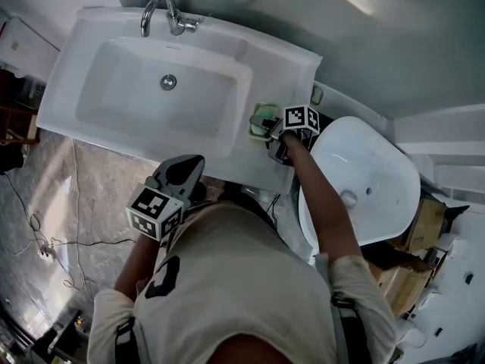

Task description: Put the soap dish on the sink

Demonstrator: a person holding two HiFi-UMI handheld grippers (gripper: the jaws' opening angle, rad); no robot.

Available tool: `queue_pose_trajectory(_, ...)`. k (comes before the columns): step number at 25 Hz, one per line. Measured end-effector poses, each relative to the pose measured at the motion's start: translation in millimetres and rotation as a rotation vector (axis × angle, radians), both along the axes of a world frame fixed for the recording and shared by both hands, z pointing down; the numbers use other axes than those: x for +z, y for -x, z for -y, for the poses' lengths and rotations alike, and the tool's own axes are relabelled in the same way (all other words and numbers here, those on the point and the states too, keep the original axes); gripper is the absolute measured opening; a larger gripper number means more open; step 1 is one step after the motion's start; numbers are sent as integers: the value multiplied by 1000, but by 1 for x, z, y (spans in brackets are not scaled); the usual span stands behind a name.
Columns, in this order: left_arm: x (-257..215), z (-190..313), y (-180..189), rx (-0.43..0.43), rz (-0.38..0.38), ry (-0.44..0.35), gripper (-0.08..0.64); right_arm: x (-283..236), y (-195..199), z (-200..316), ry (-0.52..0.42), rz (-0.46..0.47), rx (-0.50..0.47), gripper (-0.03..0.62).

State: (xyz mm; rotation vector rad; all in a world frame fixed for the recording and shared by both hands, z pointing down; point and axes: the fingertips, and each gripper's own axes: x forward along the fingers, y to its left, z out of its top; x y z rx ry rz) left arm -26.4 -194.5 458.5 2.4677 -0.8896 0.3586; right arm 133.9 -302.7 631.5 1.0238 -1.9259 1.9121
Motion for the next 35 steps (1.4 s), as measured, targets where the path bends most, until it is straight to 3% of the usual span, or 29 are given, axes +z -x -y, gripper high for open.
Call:
queue_pose_trajectory(8,5,-2,6,-5,3,10,20,-2,-7,2,-7,-27,-7,166)
queue_pose_trajectory(14,7,-5,5,1,2,17,20,-15,-8,4,7,77,51,298)
queue_pose_trajectory(21,8,-3,7,1,12,20,20,-15,-29,0,-6,-5,99,322)
queue_pose_trajectory(24,11,-3,7,2,15,28,20,-13,-38,-6,-4,-45,112,309)
queue_pose_trajectory(27,13,-1,5,7,16,28,20,-6,-45,-7,0,-81,120,231)
queue_pose_trajectory(35,12,-1,-1,24,31,13,20,-6,-49,5,-45,-66,181,219)
